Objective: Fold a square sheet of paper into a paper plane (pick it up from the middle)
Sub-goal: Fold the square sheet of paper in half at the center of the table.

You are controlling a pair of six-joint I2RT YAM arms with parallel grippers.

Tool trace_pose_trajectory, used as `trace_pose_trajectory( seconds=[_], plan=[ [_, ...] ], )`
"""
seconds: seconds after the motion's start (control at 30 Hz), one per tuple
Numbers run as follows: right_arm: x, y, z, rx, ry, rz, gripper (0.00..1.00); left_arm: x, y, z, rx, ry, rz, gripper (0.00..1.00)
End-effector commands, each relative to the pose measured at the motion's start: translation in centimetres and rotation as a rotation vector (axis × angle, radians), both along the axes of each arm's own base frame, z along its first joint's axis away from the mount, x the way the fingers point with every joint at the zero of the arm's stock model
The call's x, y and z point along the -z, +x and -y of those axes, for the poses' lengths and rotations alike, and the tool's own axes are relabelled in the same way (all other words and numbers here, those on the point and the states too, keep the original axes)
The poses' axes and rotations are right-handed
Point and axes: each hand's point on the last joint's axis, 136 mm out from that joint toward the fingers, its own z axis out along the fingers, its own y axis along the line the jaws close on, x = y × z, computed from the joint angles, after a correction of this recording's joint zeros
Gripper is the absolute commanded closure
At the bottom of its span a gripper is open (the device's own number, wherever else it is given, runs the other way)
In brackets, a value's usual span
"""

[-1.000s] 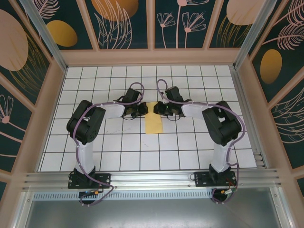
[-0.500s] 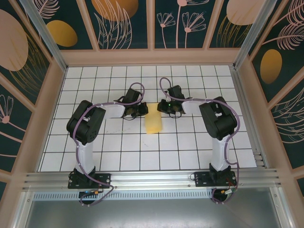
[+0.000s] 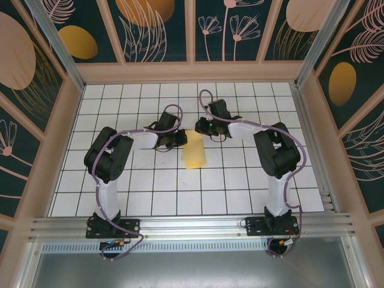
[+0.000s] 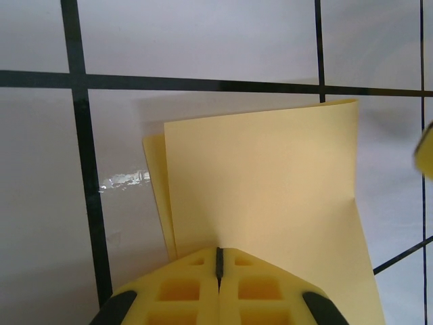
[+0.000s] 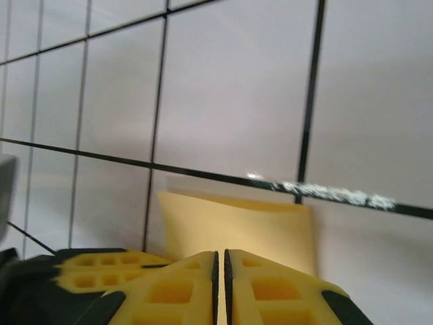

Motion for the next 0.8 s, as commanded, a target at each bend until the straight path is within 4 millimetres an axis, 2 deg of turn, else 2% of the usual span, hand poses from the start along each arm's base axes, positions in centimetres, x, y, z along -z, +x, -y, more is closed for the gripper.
trace_pose_trajectory(
  seconds=[0.0, 0.33, 0.47, 0.53, 0.67, 0.77],
  plan=[
    [1.8, 0.3, -0.4, -0.016, -0.024, -0.033, 0.87, 6.6, -4.0, -5.6, -0.073, 0.244, -0.183, 0.96],
    [5.3, 1.7, 1.0, 0.050, -0.091, -0.061, 0.87, 6.7, -4.5, -5.9, -0.063, 0.256, -0.186, 0.96],
    [5.7, 2.0, 1.9, 0.087, -0.090, -0.070, 0.87, 7.0, -4.7, -6.1, -0.057, 0.267, -0.188, 0.96],
    [5.1, 2.2, 1.8, 0.081, -0.059, -0.068, 0.87, 7.0, -4.8, -6.2, -0.058, 0.266, -0.187, 0.96],
    [2.3, 2.4, 1.3, 0.066, -0.024, -0.020, 0.87, 7.1, -4.8, -6.1, -0.056, 0.259, -0.181, 0.96],
    [0.3, 0.9, 0.6, 0.015, 0.018, 0.010, 0.86, 6.9, -4.5, -5.9, -0.056, 0.252, -0.174, 0.96]
  ],
)
